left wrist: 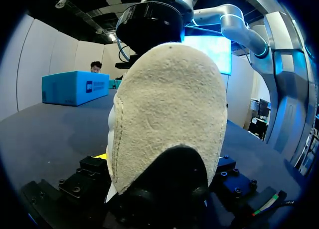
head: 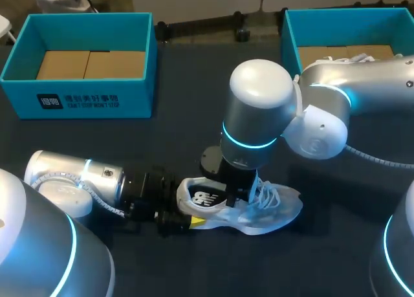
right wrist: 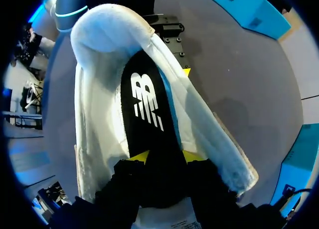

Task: Take the shoe out of the shoebox, open the shoe tongue, remove and reinsert the insole, then place the shoe into the shoebox

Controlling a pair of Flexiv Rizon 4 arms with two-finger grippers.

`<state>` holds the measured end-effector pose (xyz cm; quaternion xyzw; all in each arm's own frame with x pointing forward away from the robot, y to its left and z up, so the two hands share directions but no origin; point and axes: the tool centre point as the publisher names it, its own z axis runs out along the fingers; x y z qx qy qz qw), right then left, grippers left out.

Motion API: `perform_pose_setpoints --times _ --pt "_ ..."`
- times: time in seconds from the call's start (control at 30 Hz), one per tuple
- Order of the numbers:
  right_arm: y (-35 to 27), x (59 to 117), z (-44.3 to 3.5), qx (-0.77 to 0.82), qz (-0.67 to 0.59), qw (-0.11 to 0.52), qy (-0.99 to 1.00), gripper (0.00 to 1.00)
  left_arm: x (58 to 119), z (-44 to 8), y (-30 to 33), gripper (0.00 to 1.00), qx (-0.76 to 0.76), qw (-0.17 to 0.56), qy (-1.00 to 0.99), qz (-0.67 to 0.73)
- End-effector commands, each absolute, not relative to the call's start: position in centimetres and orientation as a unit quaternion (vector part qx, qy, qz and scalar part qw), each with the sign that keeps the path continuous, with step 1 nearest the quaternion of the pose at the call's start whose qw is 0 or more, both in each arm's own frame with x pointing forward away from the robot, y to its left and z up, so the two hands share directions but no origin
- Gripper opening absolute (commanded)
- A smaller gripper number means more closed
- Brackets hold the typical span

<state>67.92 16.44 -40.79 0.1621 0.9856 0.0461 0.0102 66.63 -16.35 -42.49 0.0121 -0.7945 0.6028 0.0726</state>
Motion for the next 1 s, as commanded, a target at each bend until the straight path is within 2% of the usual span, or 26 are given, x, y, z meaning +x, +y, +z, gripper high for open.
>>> perform_pose_setpoints --times 0.03,0.1,0.2,0.3,0.5,0.53,0.73,1.0 --pt "16.9 67.2 -41.5 0.164 0.037 0.008 0.986 0.41 66.5 -42.8 -16.2 0.0 0.012 0.072 -0.795 0.603" --pt "17.3 67.1 -42.0 0.162 0.03 -0.008 0.986 0.36 66.5 -42.8 -16.2 0.0 0.012 0.072 -0.795 0.603" --pt "17.5 66.8 -42.7 0.164 0.018 -0.032 0.986 0.38 66.5 -42.8 -16.2 0.0 0.012 0.072 -0.795 0.603" --pt "17.8 66.0 -43.5 0.159 0.013 -0.058 0.985 0.31 66.5 -42.8 -16.2 0.0 0.012 0.072 -0.795 0.603" --pt "17.5 64.3 -44.1 0.17 0.014 -0.079 0.982 0.08 66.5 -42.8 -16.2 0.0 0.012 0.072 -0.795 0.603" --pt "17.3 63.7 -44.1 0.176 0.015 -0.082 0.981 0.0 66.5 -42.8 -16.2 0.0 0.012 0.072 -0.795 0.603" --pt "17.0 62.2 -42.7 0.187 0.027 -0.073 0.979 0.0 66.5 -42.8 -16.2 0.0 0.012 0.072 -0.795 0.603" --pt "17.2 61.3 -39.3 0.193 0.093 -0.014 0.977 0.0 66.5 -42.8 -16.2 0.0 0.012 0.072 -0.795 0.603"
